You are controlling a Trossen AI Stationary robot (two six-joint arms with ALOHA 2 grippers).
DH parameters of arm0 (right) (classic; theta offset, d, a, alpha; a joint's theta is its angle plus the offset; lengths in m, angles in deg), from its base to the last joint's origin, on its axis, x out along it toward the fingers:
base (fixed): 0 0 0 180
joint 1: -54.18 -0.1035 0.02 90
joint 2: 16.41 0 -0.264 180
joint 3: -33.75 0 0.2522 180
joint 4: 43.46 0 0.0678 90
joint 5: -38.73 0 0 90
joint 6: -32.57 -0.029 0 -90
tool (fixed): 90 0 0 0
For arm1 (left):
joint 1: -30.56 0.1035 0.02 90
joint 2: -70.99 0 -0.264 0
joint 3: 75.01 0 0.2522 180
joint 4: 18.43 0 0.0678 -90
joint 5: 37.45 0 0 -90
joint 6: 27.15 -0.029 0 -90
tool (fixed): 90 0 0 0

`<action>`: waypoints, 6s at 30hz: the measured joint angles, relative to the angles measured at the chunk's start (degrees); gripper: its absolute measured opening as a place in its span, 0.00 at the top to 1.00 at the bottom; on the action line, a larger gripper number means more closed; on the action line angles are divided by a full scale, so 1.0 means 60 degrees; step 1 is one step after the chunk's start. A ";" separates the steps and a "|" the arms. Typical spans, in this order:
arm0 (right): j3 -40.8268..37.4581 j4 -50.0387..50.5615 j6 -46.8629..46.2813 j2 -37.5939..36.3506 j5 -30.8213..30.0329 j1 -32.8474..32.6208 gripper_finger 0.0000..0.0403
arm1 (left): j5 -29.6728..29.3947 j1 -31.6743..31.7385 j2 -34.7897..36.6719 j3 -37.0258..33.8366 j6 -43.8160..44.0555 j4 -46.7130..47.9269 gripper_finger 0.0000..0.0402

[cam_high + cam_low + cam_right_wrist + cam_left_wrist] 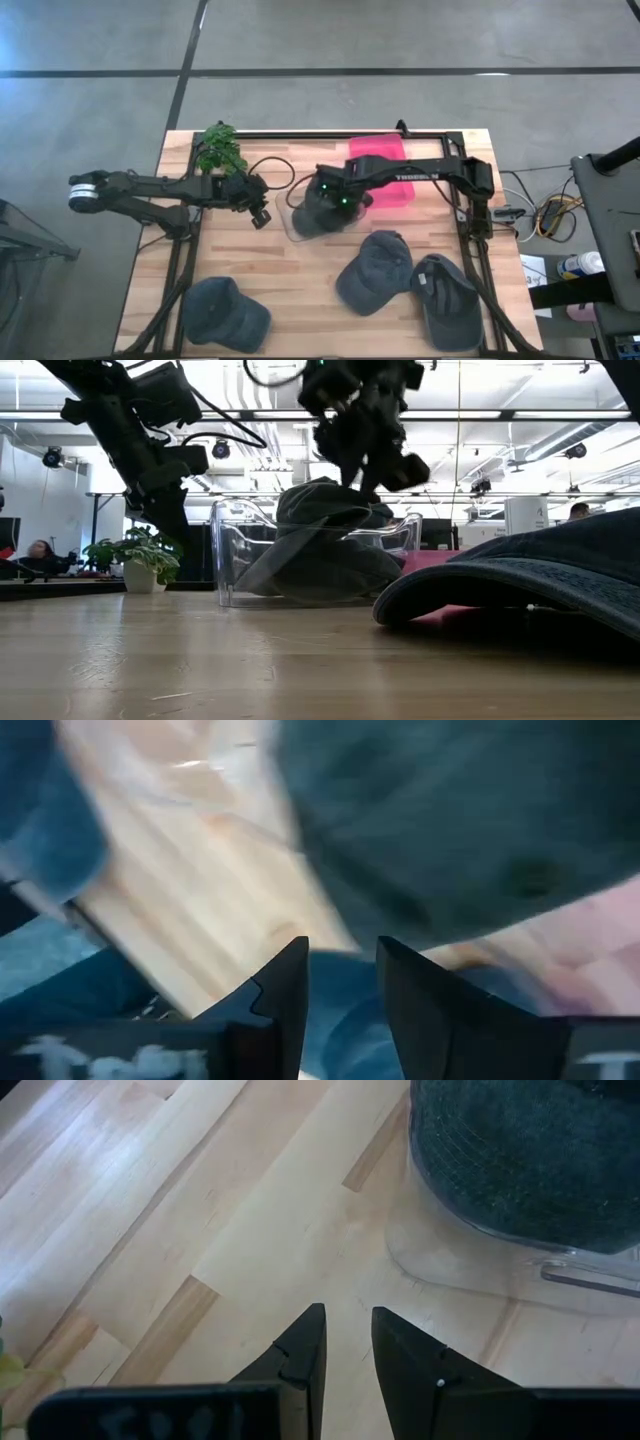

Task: Pick & Place hat
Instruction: Put the black cap into the transparent bin

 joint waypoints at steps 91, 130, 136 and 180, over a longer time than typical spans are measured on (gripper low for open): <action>0.4463 0.0826 0.6779 0.3012 -0.1627 0.0746 0.78 | 0.0849 -0.0007 0.0178 0.0872 -0.1278 -0.0549 0.81; 0.2930 0.3301 0.6108 0.1983 -0.2298 -0.0096 0.78 | 0.2728 -0.1268 -0.4704 0.1681 -0.2495 -0.5024 0.81; 0.1682 0.1462 0.5764 0.1561 -0.2012 0.0190 0.78 | 0.2629 -0.1440 -0.4042 0.1530 -0.3141 -0.4722 0.81; -0.0961 -0.2499 0.6367 0.0251 -0.1657 0.0731 0.45 | 0.2469 -0.1563 -0.4073 0.1392 -0.3399 -0.4911 0.81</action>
